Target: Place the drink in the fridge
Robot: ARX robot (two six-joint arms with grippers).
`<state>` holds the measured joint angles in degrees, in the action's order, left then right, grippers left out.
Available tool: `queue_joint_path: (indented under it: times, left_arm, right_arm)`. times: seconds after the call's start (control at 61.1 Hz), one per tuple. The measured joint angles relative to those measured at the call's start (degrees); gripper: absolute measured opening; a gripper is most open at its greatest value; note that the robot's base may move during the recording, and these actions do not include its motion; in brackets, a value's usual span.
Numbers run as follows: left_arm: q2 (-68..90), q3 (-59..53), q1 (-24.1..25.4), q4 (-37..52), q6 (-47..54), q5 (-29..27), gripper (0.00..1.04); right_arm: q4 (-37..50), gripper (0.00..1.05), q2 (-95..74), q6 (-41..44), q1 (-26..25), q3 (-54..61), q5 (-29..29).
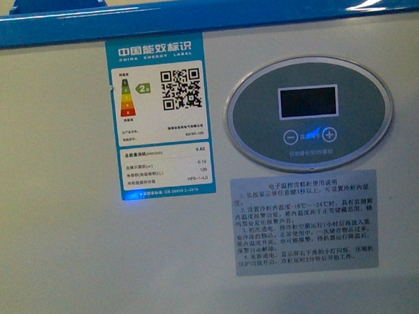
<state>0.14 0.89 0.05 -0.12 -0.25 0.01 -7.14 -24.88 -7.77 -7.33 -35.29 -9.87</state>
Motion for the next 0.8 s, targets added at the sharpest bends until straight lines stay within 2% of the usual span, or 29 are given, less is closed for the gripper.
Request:
queue_joint_path:
  times: [0.328, 0.54, 0.803]
  left_arm:
    - [0.0, 0.0, 0.0, 0.0, 0.0, 0.0, 0.97]
    - [0.0, 0.0, 0.0, 0.0, 0.0, 0.0, 0.97]
    - [0.0, 0.0, 0.0, 0.0, 0.0, 0.0, 0.97]
  right_arm:
    - [6.2, 0.42, 3.4, 0.3, 2.5, 4.1, 5.8]
    - [12.2, 0.42, 4.4, 2.0, 8.8, 8.9, 12.2]
    - [12.6, 0.42, 5.0, 3.5, 10.7, 9.7, 12.1]
